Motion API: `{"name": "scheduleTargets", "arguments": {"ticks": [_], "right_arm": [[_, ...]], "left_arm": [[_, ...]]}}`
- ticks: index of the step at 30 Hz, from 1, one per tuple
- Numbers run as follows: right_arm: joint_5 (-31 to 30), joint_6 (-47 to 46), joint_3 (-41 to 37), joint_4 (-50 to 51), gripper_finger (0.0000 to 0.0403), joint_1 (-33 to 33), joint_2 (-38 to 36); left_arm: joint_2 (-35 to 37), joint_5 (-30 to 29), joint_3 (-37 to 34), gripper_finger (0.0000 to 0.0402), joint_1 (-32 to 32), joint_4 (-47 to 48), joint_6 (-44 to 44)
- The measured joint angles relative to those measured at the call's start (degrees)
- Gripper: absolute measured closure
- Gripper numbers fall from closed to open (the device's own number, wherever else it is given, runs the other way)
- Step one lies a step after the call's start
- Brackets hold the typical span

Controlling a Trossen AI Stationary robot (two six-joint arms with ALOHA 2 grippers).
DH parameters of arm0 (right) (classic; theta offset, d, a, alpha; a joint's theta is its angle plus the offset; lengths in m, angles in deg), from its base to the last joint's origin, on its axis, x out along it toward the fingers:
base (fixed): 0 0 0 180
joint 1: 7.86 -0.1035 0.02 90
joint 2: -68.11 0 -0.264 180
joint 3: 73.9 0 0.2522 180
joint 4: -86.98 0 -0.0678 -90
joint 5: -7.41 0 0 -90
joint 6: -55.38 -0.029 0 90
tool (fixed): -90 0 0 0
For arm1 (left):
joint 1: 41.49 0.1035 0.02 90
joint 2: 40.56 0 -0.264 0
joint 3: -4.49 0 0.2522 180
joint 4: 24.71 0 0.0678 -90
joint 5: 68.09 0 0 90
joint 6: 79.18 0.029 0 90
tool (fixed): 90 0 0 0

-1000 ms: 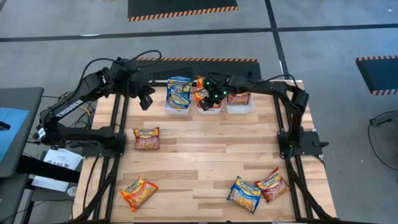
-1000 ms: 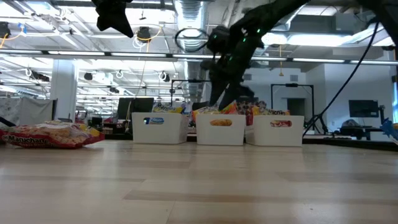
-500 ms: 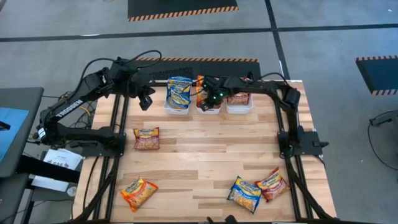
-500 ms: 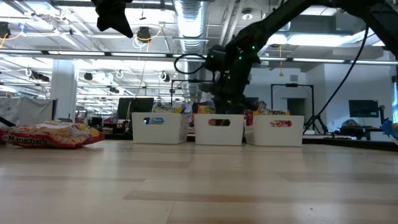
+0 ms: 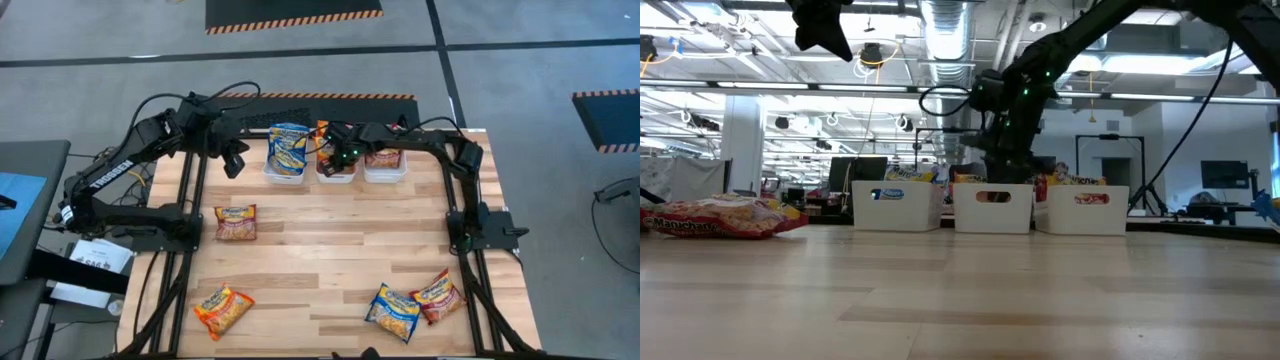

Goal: Sort Maruchan noodles
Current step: Put the orange noodle pack into the center white bin, then put the red noodle pack into the right white bin

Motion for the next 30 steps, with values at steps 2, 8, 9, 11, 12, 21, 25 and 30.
{"name": "scheduleTargets", "arguments": {"ticks": [2, 8, 9, 11, 12, 21, 25, 30], "right_arm": [[0.2, 0.0, 0.0, 0.6, 0.0278, -0.8, -1.2], [-0.8, 0.8, 0.0, 2.6, 0.0278, -2.2, -6.1], [-0.9, 0.8, 0.0, 2.7, 0.0278, -2.2, -7.1], [-0.9, 0.9, 0.0, 2.4, 0.0278, -2.1, -9.3], [-0.9, 0.9, 0.0, 2.5, 0.0278, -2.1, -10.6], [0.3, -1.8, 0.0, 2.3, 0.0278, -4.9, -25.3], [0.3, -4.3, 0.0, 2.3, 0.0278, -8.7, -30.6], [0.3, -6.3, 0.0, 2.3, 0.0278, -15.1, -33.9]], "left_arm": [[0.0, 0.0, 0.0, 0.0401, 0.0, 1.0, 0.0], [0.0, 0.3, 0.0, 0.0401, 0.0, 2.5, -0.3], [0.0, 0.3, 0.0, 0.0401, 0.0, 2.4, -0.3], [0.0, 0.3, 0.0, 0.0402, 0.0, 3.0, -0.2], [0.0, 0.5, 0.0, 0.0401, 0.0, 3.6, -0.3], [4.5, 12.2, 0.0, 0.0401, 0.0, 10.0, -3.7], [7.4, 17.9, 0.0, 0.0402, -0.3, 14.4, -4.9], [9.8, 19.8, 0.0, 0.0401, -2.7, 22.2, -6.3]]}}
